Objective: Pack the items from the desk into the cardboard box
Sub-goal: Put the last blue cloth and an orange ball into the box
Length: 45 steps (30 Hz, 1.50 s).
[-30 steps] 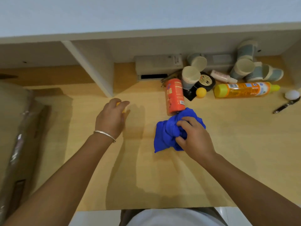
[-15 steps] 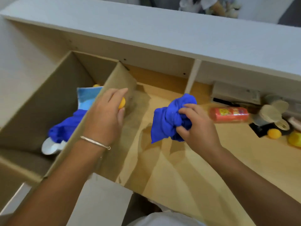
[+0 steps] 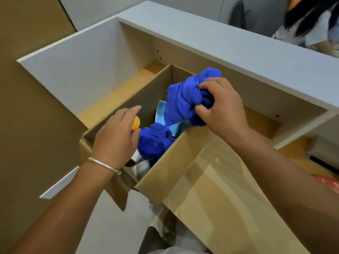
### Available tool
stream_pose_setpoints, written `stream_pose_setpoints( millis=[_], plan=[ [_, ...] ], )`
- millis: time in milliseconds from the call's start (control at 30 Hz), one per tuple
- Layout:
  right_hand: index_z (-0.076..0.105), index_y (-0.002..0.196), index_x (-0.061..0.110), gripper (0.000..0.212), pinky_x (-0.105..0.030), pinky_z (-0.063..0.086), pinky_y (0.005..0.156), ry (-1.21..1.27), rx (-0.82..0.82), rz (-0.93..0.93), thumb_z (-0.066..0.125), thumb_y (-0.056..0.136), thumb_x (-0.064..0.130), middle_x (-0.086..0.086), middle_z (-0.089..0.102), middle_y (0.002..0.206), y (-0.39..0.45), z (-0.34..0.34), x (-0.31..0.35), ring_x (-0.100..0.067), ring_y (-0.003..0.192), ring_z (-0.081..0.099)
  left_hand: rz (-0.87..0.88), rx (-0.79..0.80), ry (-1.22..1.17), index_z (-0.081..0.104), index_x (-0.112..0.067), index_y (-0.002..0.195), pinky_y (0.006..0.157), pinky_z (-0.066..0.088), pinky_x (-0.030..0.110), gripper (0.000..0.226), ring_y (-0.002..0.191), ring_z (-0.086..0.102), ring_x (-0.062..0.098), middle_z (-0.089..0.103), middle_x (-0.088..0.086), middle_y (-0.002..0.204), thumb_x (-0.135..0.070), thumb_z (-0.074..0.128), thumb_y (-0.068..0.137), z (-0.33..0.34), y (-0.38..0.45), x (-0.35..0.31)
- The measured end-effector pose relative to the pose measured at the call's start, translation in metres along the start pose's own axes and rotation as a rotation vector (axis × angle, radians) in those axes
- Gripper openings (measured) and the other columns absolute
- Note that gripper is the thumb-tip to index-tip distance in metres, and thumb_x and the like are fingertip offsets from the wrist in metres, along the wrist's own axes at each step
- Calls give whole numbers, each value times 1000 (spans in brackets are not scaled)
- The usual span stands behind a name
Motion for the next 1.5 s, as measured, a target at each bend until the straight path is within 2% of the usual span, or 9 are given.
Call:
stream_pose_setpoints(
  millis=[133,300,500,800,933,1000,1133,1267,1500],
  plan=[
    [62,108,22,37,-37,47,86,8,55,-26,64,72,20,7,57,118,25,32,24,-12,110,51,-60,-1,1,41,-22,141,75,42,32,63,110,53,22,53,2,127,-25,67,83,-4,-3,26],
    [54,125,25,47,-40,47,89,-89,180,-50,66,79,26,5,50,130,28,61,23,-17,116,50,-61,10,-6,41,-21,141,76,43,32,63,111,53,22,52,3,129,-27,67,83,-1,1,26],
    [56,125,26,46,-31,45,86,-184,142,22,65,81,26,4,52,129,-1,33,-19,-15,113,51,-3,59,-35,43,-21,138,84,48,39,60,115,52,25,51,2,130,-25,66,83,15,14,-14],
    [51,130,30,50,-26,39,91,-285,53,288,68,84,37,8,51,130,-85,-64,-126,-11,117,49,221,179,-86,43,-20,139,81,44,38,61,119,48,22,51,1,129,-28,67,83,70,23,-140],
    [51,130,28,51,-32,43,94,-342,6,421,67,83,37,5,52,131,-140,-115,-181,-14,119,49,368,249,-113,42,-17,140,96,44,42,63,117,49,26,50,5,130,-26,68,83,100,20,-209],
    [51,130,27,51,-35,44,94,-361,-13,498,67,82,36,3,52,131,-172,-140,-207,-17,119,49,410,297,-106,40,-20,141,93,46,46,64,116,51,28,48,4,132,-28,66,83,117,16,-244],
    [55,128,22,50,-37,44,89,-385,-60,638,67,81,33,-1,54,129,-235,-185,-253,-22,115,51,546,317,-60,40,-20,141,85,47,40,63,115,51,26,50,4,130,-33,65,84,147,-2,-310],
    [56,125,24,51,-35,44,81,-385,-99,769,70,77,31,-2,55,123,-296,-224,-290,-23,111,52,637,392,-86,38,-22,142,88,46,39,63,119,48,25,49,2,132,-34,63,85,184,-18,-369],
    [55,128,22,54,-37,45,86,-432,-121,939,72,78,32,-2,54,129,-380,-273,-350,-23,117,50,734,483,-98,40,-22,139,76,48,38,62,109,53,29,52,6,125,-32,66,83,247,-51,-462]
  ],
)
Point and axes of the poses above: each hand's wrist, its own y-axis towards the middle knuckle, its own z-axis out of the palm, x = y × z, the point moved 6 cm from there along y, towards the middle knuckle
